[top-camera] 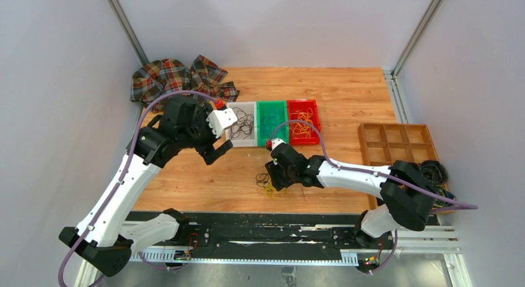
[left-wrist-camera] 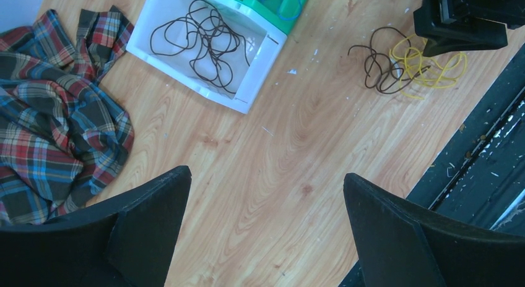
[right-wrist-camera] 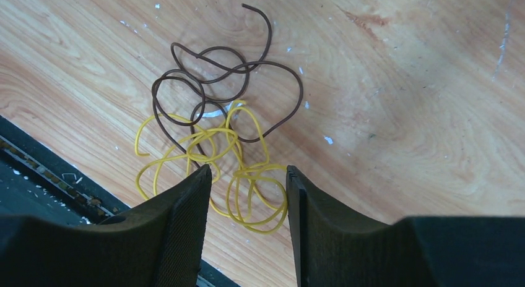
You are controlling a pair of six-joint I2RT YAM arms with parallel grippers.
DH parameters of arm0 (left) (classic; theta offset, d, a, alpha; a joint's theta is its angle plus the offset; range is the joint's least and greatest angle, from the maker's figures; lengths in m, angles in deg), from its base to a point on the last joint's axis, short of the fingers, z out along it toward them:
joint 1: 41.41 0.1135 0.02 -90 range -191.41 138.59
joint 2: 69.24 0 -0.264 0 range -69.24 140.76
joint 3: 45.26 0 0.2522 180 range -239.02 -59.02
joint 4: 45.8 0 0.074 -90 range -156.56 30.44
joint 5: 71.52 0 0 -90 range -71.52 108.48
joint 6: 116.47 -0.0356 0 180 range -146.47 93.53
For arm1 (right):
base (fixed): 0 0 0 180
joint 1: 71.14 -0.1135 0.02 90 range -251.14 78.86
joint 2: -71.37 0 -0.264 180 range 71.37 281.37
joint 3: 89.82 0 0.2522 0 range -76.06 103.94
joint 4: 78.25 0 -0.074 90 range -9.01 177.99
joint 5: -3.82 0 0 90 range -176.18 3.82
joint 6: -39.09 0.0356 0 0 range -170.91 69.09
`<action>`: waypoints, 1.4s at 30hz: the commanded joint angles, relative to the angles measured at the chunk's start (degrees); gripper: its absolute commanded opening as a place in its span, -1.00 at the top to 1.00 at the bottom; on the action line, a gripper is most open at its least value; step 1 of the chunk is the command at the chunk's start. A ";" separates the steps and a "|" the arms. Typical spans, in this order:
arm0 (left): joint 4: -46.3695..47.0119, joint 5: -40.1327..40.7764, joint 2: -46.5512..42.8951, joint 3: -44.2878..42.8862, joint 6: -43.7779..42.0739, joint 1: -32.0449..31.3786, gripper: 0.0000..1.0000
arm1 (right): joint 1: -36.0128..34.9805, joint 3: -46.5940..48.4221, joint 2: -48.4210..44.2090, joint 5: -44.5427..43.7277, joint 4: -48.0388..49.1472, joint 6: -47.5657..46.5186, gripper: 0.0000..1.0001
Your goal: Untangle the cables
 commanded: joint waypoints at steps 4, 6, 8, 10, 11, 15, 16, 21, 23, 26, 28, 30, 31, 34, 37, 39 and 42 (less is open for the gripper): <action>0.69 -0.01 -0.29 -1.62 -0.95 0.43 -0.95 | -0.57 0.39 -2.17 -0.82 0.59 0.23 0.07; 0.74 -0.23 -0.16 -1.80 -0.68 0.44 -0.96 | -0.53 2.48 -1.22 -1.50 -0.02 -1.28 0.07; 0.73 -0.44 -0.15 -1.95 -0.57 0.44 -0.96 | -0.49 4.92 1.05 -1.70 -0.24 -2.89 0.07; 0.75 -0.39 -0.37 -2.03 -0.47 0.44 -0.96 | -0.25 7.22 4.41 -1.22 -0.19 -4.00 0.07; 0.67 -0.18 -0.58 -1.95 -0.52 0.44 -0.96 | -0.15 8.27 5.94 -0.87 -0.10 -4.47 0.07; 0.27 0.80 -1.67 -1.60 -1.48 0.44 -0.96 | 0.08 11.18 10.93 1.66 0.46 -6.06 0.08; 0.09 0.81 -1.81 -1.62 -1.66 0.44 -0.96 | 0.12 11.60 11.89 2.54 0.58 -6.61 0.08; 0.04 0.61 -1.62 -1.60 -1.79 0.44 -0.96 | 0.94 12.17 14.20 5.13 1.34 -7.51 0.17; 0.03 0.33 -1.36 -1.75 -1.67 0.43 -0.96 | 1.45 11.89 14.24 5.20 1.80 -7.48 0.22; 0.04 0.12 -0.72 -2.00 -1.40 0.44 -0.96 | 2.11 11.72 14.04 5.67 2.82 -7.05 0.32; 0.04 0.03 -0.61 -1.98 -1.35 0.44 -0.96 | 2.23 12.10 14.08 6.36 3.31 -6.99 0.32; 0.04 0.09 -0.61 -2.09 -1.35 0.44 -0.96 | 2.24 12.85 14.60 6.81 3.27 -7.33 0.27; 0.04 0.09 -0.68 -2.13 -1.39 0.44 -0.96 | 2.24 13.27 14.82 6.95 3.19 -7.46 0.23; 0.04 0.46 -0.86 -2.22 -1.45 0.44 -0.96 | 2.23 14.23 15.86 6.77 2.84 -8.10 0.21; 0.04 0.65 -1.10 -2.12 -1.57 0.44 -0.96 | 2.21 14.85 16.65 7.16 2.68 -8.23 0.29; 0.04 0.78 -1.15 -2.09 -1.61 0.44 -0.96 | 2.24 15.01 16.76 7.29 2.57 -8.14 0.41; 0.04 0.86 -1.21 -2.07 -1.71 0.44 -0.96 | 2.48 15.23 15.92 6.58 2.10 -7.74 0.71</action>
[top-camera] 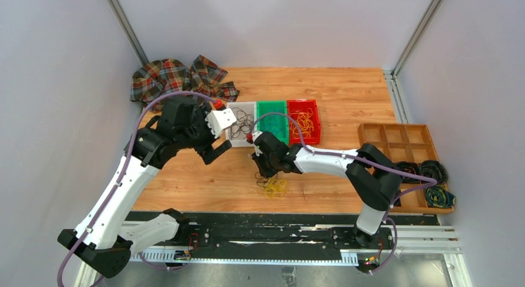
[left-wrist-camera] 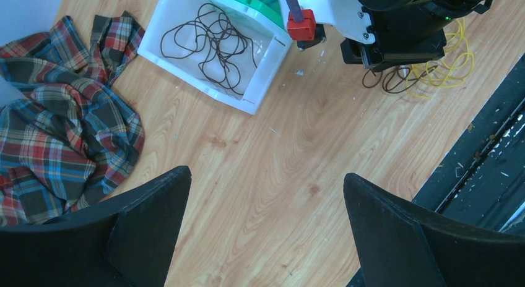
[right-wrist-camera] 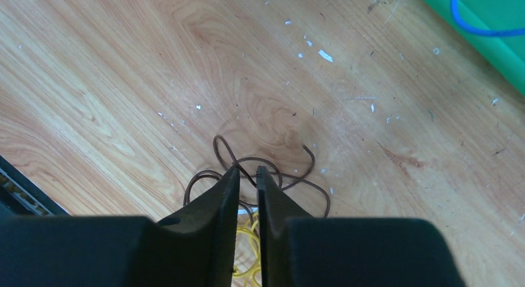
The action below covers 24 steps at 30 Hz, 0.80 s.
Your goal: Untangle the cables
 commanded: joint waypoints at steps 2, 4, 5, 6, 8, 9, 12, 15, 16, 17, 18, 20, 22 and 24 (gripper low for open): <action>0.09 0.25 -0.56 -1.74 -0.49 0.44 -0.96 | 1.20 1.78 -1.66 0.18 -0.85 0.14 0.93; 0.09 0.26 -0.65 -1.74 -0.56 0.44 -0.96 | 1.78 2.09 -3.83 0.34 -1.30 0.36 0.98; 0.09 0.37 -0.65 -1.70 -0.57 0.44 -0.96 | 2.15 2.28 -5.19 0.63 -1.50 0.49 0.99; 0.09 0.45 -0.65 -1.68 -0.64 0.44 -0.96 | 2.61 2.55 -6.53 1.01 -1.65 0.59 0.99; 0.09 0.56 -0.66 -1.70 -0.65 0.44 -0.96 | 3.61 3.14 -9.72 2.01 -1.81 0.84 0.99; 0.09 0.57 -0.72 -1.72 -0.74 0.44 -0.96 | 4.24 3.74 -11.30 2.40 -1.93 0.96 0.99; 0.04 0.68 -0.74 -1.64 -0.82 0.44 -0.96 | 5.81 5.23 -16.42 3.62 -2.10 1.32 0.99; 0.04 0.38 -0.73 -1.59 -0.74 0.44 -0.96 | 7.88 6.43 -21.45 4.12 -1.55 2.08 0.99; 0.08 0.23 -0.80 -1.60 -0.67 0.44 -0.96 | 8.42 6.56 -22.96 4.05 -1.10 2.39 0.99; 0.05 0.20 -0.77 -1.61 -0.61 0.44 -0.96 | 8.89 6.61 -24.56 3.93 -0.35 2.57 0.99; 0.06 0.17 -0.74 -1.71 -0.58 0.44 -0.96 | 9.13 6.53 -26.13 3.55 0.45 2.78 0.99; 0.09 -0.41 -0.78 -1.97 -0.29 0.44 -0.96 | 10.05 6.75 -29.14 3.65 1.44 3.87 0.99; 0.14 -1.80 -0.74 -2.28 0.29 0.44 -0.96 | 10.85 7.03 -30.36 5.34 2.52 5.63 0.99; 0.15 -4.07 -0.53 -2.94 1.20 0.41 -0.96 | 10.88 7.06 -30.52 7.90 3.92 7.66 0.99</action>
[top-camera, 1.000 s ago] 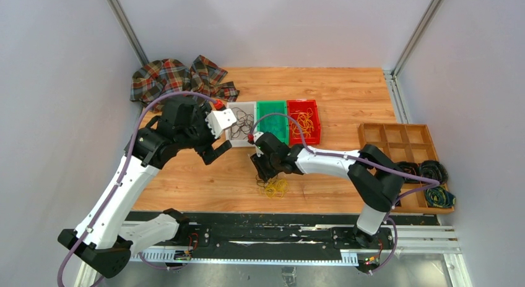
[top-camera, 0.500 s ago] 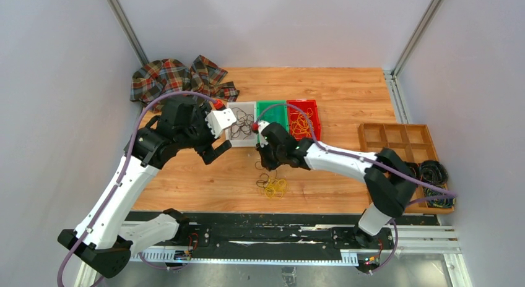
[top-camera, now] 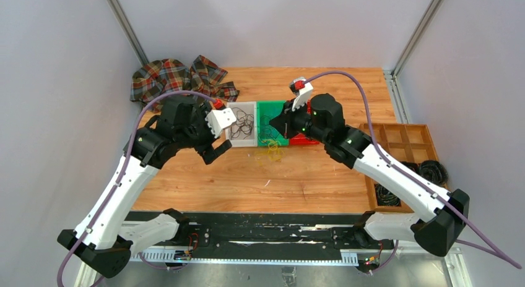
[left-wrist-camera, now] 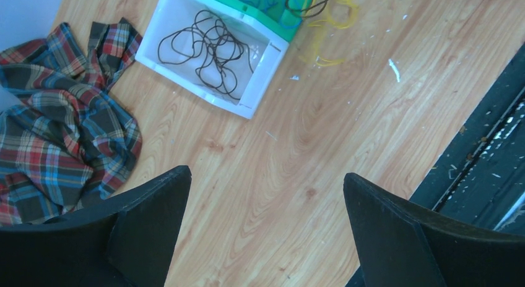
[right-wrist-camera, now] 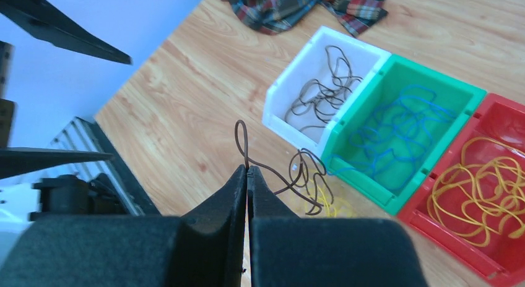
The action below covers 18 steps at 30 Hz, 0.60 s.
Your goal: Untangle the cables
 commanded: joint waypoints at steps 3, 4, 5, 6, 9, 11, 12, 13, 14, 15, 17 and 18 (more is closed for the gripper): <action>0.18 -7.87 -0.07 -3.93 2.57 0.39 -0.96 | 1.10 0.53 0.51 9.19 4.98 7.14 0.99; 0.11 -9.36 -0.01 -4.17 2.65 0.42 -0.96 | 0.94 0.10 0.91 10.27 5.70 7.85 0.99; 0.19 -10.86 -0.03 -4.25 2.55 0.43 -0.96 | 0.70 -0.31 1.34 11.12 6.30 8.31 0.99; 0.13 -12.37 -0.03 -4.27 2.11 0.44 -0.96 | 0.48 -0.71 1.71 12.18 6.95 8.81 0.99; 0.11 -16.40 0.50 -3.96 1.11 0.44 -0.96 | -0.75 -1.32 2.72 15.54 9.14 9.70 0.99; 0.07 -18.59 1.15 -3.92 0.22 0.42 -0.97 | -1.78 -1.04 3.30 17.19 9.47 9.40 0.99; -0.17 -19.95 1.50 -3.98 -0.36 0.43 -0.98 | -2.14 -0.86 3.63 17.95 9.49 9.28 0.99; -0.39 -21.33 1.81 -4.13 -0.80 0.43 -0.99 | -2.54 -0.70 3.73 18.70 9.59 9.24 0.99; -0.53 -22.57 2.14 -4.40 -1.00 0.44 -1.00 | -2.95 -0.72 3.88 19.48 9.63 9.13 0.99; -0.77 -23.70 2.49 -4.65 -1.09 0.44 -0.98 | -3.32 -0.75 3.91 20.03 9.69 8.96 0.99; -1.36 -25.64 3.06 -5.06 -1.55 0.44 -0.88 | -4.06 -0.93 3.78 20.57 9.72 8.56 0.99; -1.60 -26.52 3.40 -5.11 -1.71 0.44 -0.83 | -4.40 -1.15 3.63 20.68 9.77 8.37 0.99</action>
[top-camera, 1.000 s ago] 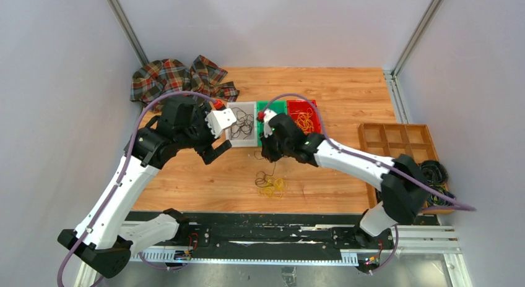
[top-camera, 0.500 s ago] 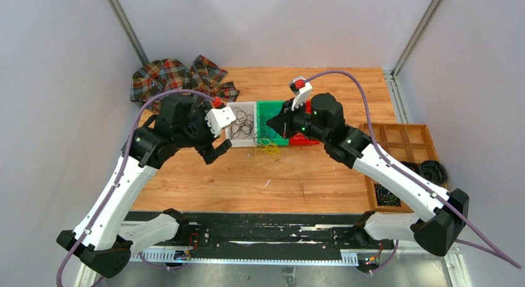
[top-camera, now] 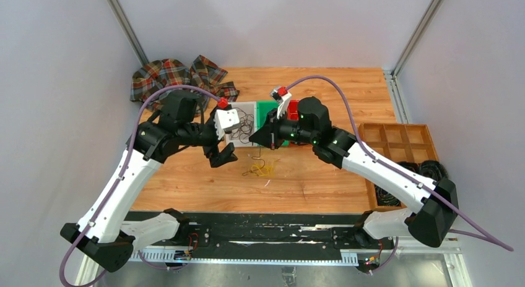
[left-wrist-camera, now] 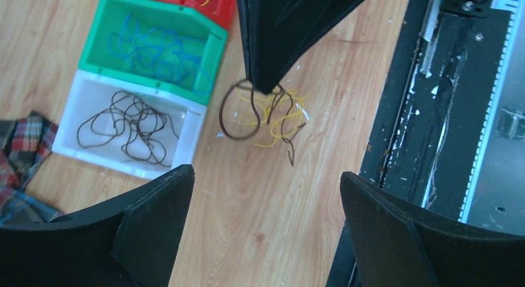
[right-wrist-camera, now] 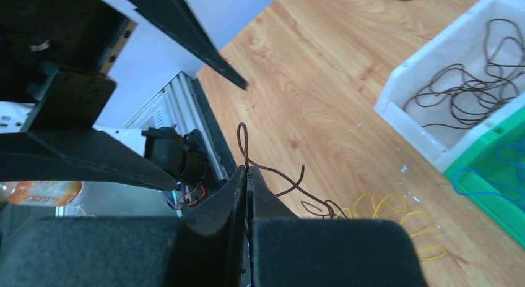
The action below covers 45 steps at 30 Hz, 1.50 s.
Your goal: Untangle the cables
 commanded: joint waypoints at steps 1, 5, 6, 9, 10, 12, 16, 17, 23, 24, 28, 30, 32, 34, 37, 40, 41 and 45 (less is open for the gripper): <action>-1.08 -7.81 1.13 -2.00 -1.53 0.41 -0.80 | -2.19 -0.42 -0.41 3.81 2.37 -0.24 0.99; -1.10 -9.93 2.11 -1.73 -1.00 0.41 -0.77 | -3.39 -0.70 -0.30 3.98 2.46 -0.74 0.99; -1.08 -10.38 2.27 -1.76 -0.84 0.41 -0.73 | -3.57 -0.75 -0.18 4.06 2.54 -0.82 0.99; -1.07 -10.97 2.62 -1.79 -0.60 0.41 -0.54 | -4.07 -0.45 0.04 4.22 2.60 -1.11 0.99; -1.09 -10.66 2.73 -1.72 -0.37 0.41 -0.46 | -4.20 -0.22 0.12 4.15 2.53 -1.27 0.99; -1.09 -10.03 2.76 -1.56 -0.37 0.37 -0.39 | -4.26 -0.06 0.01 4.16 2.50 -1.30 0.99; -1.08 -10.12 2.70 -1.26 -0.71 0.37 -0.27 | -4.86 0.46 0.66 4.97 2.75 -1.16 0.99; -1.08 -10.20 2.94 -1.24 -0.64 0.41 -0.19 | -5.01 0.48 0.83 5.03 2.78 -1.11 0.99; -1.13 -10.51 3.09 -0.78 -1.22 0.41 0.49 | -5.99 0.65 1.83 4.99 3.14 -0.85 0.99; -1.12 -10.35 3.02 -0.57 -1.36 0.41 0.67 | -6.02 0.79 1.86 4.82 2.96 -0.92 0.99; -1.59 -9.96 1.99 -0.12 -2.65 0.41 0.99 | -6.02 0.99 1.52 3.94 2.41 -1.46 0.99; -2.34 -10.28 1.88 -0.56 -2.87 0.41 0.99 | -6.02 0.87 1.06 2.67 2.07 -1.73 0.99; -2.48 -10.22 1.80 -0.98 -2.59 0.41 0.99 | -6.02 0.54 0.36 1.17 2.21 -1.94 0.97; -2.51 -9.76 1.92 -1.46 -2.44 0.41 0.99 | -6.02 -0.08 -0.58 -0.82 2.41 -1.96 0.90; -2.49 -9.16 2.00 -2.11 -2.32 0.41 0.99 | -5.99 -0.90 -1.54 -3.01 2.56 -1.98 0.79; -2.52 -8.70 2.00 -3.07 -1.90 0.41 0.99 | -6.06 -2.01 -2.22 -5.63 1.81 -2.69 0.21; -2.49 -8.49 2.11 -3.55 -1.40 0.41 0.99 | -6.02 -2.63 -2.32 -6.02 1.98 -2.81 0.09; -2.44 -7.50 2.52 -6.49 1.45 0.41 0.99 | -6.98 -5.73 -2.84 -6.88 4.77 -4.06 -0.08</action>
